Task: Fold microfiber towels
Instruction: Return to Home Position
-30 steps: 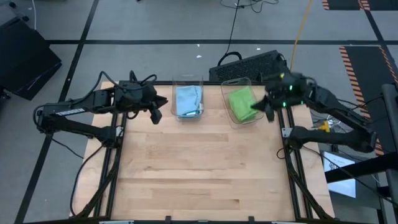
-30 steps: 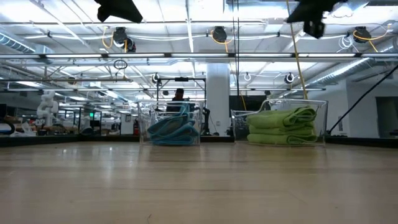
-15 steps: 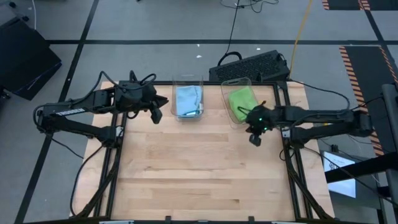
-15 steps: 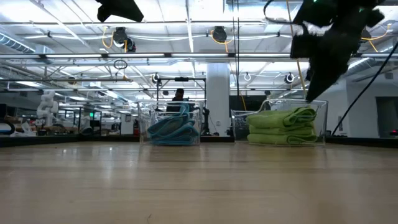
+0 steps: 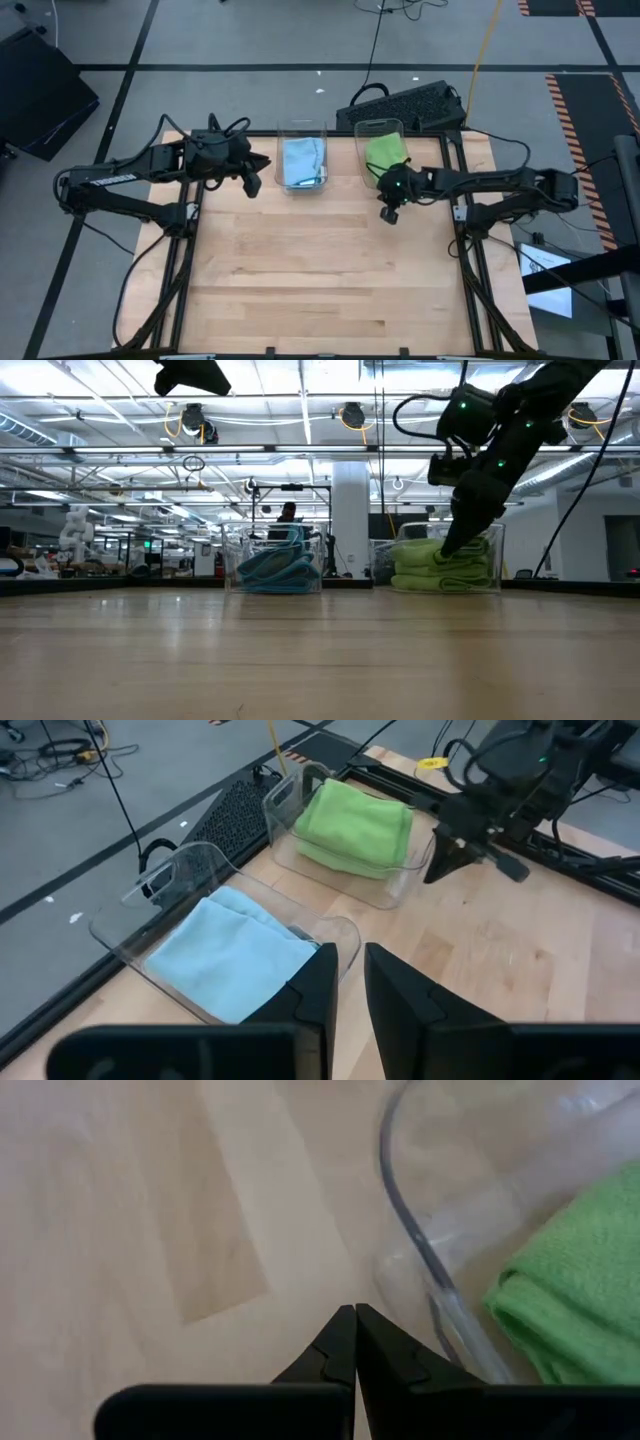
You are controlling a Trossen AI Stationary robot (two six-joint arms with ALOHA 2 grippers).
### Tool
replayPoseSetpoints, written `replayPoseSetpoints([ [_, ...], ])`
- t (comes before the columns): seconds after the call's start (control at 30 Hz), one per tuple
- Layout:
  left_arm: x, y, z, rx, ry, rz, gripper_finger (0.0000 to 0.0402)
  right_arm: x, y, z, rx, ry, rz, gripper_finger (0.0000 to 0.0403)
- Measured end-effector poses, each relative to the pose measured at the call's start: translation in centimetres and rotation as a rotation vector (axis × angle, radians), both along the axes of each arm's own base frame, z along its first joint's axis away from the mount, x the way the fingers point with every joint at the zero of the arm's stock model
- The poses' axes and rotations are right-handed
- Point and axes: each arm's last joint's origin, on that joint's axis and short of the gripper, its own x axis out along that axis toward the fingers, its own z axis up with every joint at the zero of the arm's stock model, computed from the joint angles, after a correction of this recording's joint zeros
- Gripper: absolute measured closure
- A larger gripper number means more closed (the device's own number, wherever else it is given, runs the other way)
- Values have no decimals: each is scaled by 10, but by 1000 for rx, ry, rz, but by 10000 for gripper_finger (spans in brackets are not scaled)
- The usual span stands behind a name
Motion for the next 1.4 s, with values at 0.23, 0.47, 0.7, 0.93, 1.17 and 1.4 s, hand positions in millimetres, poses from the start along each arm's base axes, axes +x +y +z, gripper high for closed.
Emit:
replayPoseSetpoints([
  [0.23, 0, 0, 0, 9, 5, -5, 346, 2, -8, 2, -3, -44, -29, 403],
  [0.47, 1, 1, -1, 54, 31, -9, 346, 3, -19, 7, -26, -112, -71, 403],
  [0.7, 0, 1, -2, 42, 42, -3, 346, 5, -25, 11, -33, -178, -81, 403],
  [0.93, -12, -4, 4, 43, 8, -8, 350, -6, -15, 42, 24, -351, -7, 403],
  [1.17, -23, -9, 13, 105, -23, -57, 396, -30, 2, 94, 62, -688, 81, 403],
  [1.4, -16, -17, -2, 106, -62, -111, 399, -55, 25, 131, -74, -924, 214, 403],
])
